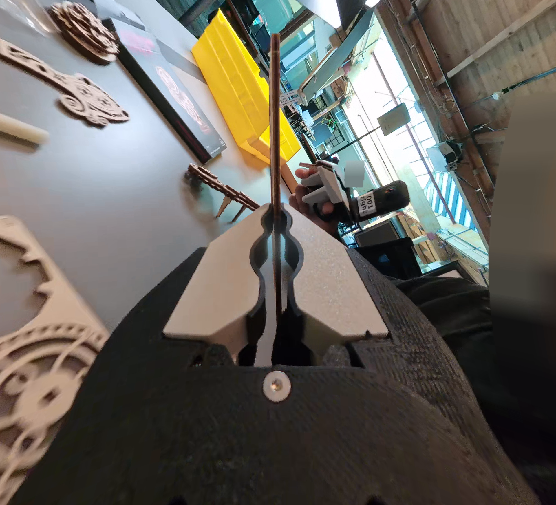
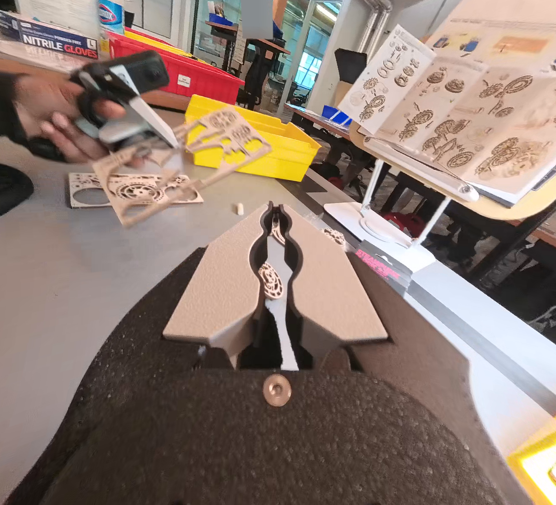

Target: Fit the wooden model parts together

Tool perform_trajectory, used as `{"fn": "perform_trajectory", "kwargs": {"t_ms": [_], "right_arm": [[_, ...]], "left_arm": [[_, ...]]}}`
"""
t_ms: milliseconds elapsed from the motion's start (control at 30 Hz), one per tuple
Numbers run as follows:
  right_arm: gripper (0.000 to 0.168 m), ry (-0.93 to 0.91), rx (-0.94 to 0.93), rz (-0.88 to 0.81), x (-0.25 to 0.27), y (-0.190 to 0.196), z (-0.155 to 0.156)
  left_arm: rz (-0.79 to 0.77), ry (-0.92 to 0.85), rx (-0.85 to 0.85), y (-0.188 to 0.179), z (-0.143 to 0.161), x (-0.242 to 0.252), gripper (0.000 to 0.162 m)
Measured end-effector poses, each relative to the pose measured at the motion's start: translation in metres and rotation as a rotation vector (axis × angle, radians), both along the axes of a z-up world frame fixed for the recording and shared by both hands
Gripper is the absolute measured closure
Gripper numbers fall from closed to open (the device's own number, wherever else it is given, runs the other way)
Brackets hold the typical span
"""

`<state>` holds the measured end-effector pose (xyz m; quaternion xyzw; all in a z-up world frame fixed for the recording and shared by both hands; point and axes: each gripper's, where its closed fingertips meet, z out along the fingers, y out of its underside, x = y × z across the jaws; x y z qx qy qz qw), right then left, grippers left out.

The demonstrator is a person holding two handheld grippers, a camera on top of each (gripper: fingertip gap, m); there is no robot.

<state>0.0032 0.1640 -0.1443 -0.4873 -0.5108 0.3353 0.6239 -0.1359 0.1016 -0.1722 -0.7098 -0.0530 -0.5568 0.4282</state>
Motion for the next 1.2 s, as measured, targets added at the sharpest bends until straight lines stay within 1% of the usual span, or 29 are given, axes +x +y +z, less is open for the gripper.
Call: {"fn": "perform_trajectory", "kwargs": {"t_ms": [67, 133, 233, 333, 400, 500, 633, 733, 800, 900, 967, 1000, 1033, 1100, 1200], "right_arm": [[0.167, -0.016, 0.007, -0.003, 0.003, 0.002, -0.002], [0.167, -0.031, 0.006, 0.003, 0.005, 0.003, -0.006], [0.167, -0.050, -0.006, 0.007, 0.008, 0.005, -0.011], [0.167, -0.059, -0.021, 0.011, 0.008, 0.007, -0.015], [0.167, -0.064, -0.025, 0.011, 0.007, 0.007, -0.016], [0.167, -0.077, -0.016, 0.007, 0.005, 0.006, -0.018], [0.167, -0.080, -0.012, 0.000, 0.004, 0.006, -0.018], [0.167, -0.082, -0.016, -0.003, 0.005, 0.007, -0.019], [0.167, -0.080, -0.020, -0.003, 0.005, 0.007, -0.019], [0.167, -0.079, -0.025, 0.001, 0.005, 0.008, -0.020], [0.167, -0.076, -0.030, 0.006, 0.005, 0.007, -0.020], [0.167, -0.074, -0.034, 0.010, 0.005, 0.007, -0.020], [0.167, -0.072, -0.039, 0.014, 0.004, 0.006, -0.020], [0.167, -0.068, -0.053, 0.027, 0.003, 0.004, -0.021], [0.167, -0.064, -0.076, 0.054, -0.002, -0.001, -0.023]], "left_arm": [[0.059, 0.034, -0.029, -0.017, -0.001, -0.039, 0.162], [0.125, 0.057, -0.099, -0.039, -0.011, -0.081, 0.161], [0.225, 0.077, -0.234, -0.078, -0.034, -0.141, 0.161], [0.312, 0.073, -0.343, -0.109, -0.057, -0.183, 0.161], [0.338, 0.092, -0.388, -0.120, -0.069, -0.197, 0.161], [0.343, 0.187, -0.431, -0.124, -0.084, -0.205, 0.157], [0.362, 0.335, -0.445, -0.121, -0.094, -0.213, 0.148], [0.389, 0.475, -0.460, -0.124, -0.101, -0.222, 0.138], [0.417, 0.551, -0.454, -0.127, -0.100, -0.228, 0.123], [0.505, 0.733, -0.440, -0.132, -0.095, -0.248, 0.109], [0.561, 0.839, -0.375, -0.131, -0.080, -0.256, 0.107], [0.567, 0.851, -0.318, -0.126, -0.069, -0.251, 0.108], [0.559, 0.843, -0.253, -0.119, -0.057, -0.241, 0.109], [0.503, 0.794, -0.104, -0.099, -0.034, -0.206, 0.112], [0.341, 0.720, 0.117, -0.065, -0.005, -0.128, 0.116]]}}
